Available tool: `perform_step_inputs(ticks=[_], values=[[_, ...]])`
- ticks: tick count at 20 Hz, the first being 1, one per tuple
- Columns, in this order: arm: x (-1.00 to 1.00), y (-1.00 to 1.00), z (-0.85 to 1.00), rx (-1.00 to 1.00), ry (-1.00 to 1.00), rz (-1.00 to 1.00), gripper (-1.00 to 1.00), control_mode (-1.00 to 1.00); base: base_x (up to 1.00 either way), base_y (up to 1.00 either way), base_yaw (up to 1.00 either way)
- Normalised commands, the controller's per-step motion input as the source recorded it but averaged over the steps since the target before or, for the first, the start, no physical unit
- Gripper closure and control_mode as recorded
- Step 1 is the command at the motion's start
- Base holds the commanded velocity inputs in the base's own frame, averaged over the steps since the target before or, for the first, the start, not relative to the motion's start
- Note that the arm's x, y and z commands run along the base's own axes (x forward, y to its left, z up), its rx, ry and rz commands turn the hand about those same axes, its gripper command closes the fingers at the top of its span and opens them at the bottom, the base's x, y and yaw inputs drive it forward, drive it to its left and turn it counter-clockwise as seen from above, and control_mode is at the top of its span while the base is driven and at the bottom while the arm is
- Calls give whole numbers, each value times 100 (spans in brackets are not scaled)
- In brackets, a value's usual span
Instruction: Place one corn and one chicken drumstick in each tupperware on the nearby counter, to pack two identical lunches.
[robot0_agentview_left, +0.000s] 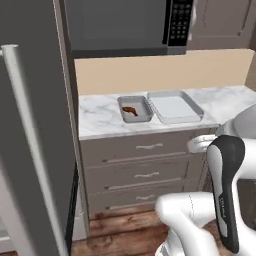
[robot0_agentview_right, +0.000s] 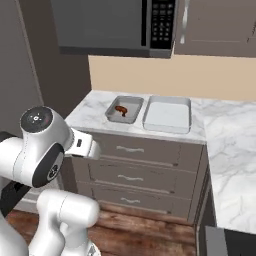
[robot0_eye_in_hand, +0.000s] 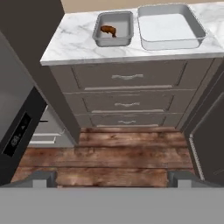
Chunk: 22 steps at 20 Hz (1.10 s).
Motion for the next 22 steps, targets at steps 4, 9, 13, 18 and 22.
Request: perform_step_inputs(ticks=[4, 9, 13, 18, 22], values=[[0, 0, 0, 0, 0, 0, -100, 100, -100, 0, 0], [0, 0, 0, 0, 0, 0, -100, 100, -100, 0, 0], [0, 0, 0, 0, 0, 0, -100, 100, -100, 1, 1], [0, 0, 0, 0, 0, 0, -100, 100, -100, 5, 3], [0, 0, 0, 0, 0, 0, -100, 100, -79, 38, 0]])
